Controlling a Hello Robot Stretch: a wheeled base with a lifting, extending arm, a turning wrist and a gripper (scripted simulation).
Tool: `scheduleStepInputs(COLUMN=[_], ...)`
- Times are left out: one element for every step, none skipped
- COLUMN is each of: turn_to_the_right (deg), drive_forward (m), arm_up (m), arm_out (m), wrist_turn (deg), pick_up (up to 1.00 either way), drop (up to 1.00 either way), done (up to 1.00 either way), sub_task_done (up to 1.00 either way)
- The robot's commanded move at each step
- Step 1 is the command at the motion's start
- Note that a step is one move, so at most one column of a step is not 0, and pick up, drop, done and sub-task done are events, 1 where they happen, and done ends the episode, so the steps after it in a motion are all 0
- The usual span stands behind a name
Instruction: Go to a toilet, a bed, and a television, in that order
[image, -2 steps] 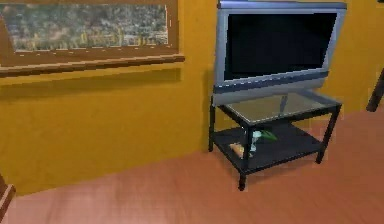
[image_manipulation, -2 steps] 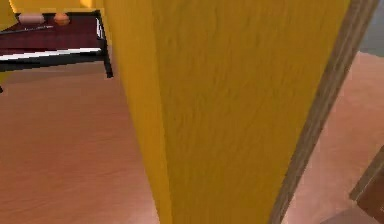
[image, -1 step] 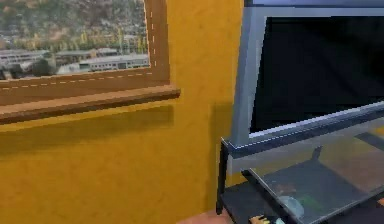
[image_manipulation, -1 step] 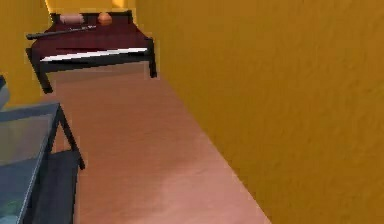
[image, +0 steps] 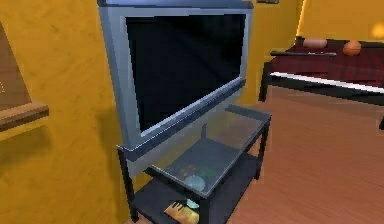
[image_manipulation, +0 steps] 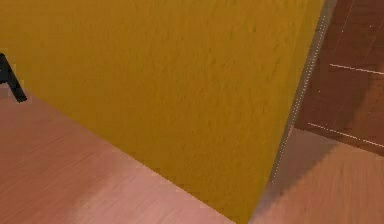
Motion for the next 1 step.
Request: scheduleStepInputs(turn_to_the_right=[0.0], drive_forward=[0.0], arm_up=[0.0], arm_out=[0.0], wrist_turn=[0.0], pick_up=[0.0], drop=[0.0], done=[1.0], sub_task_done=[0.0])
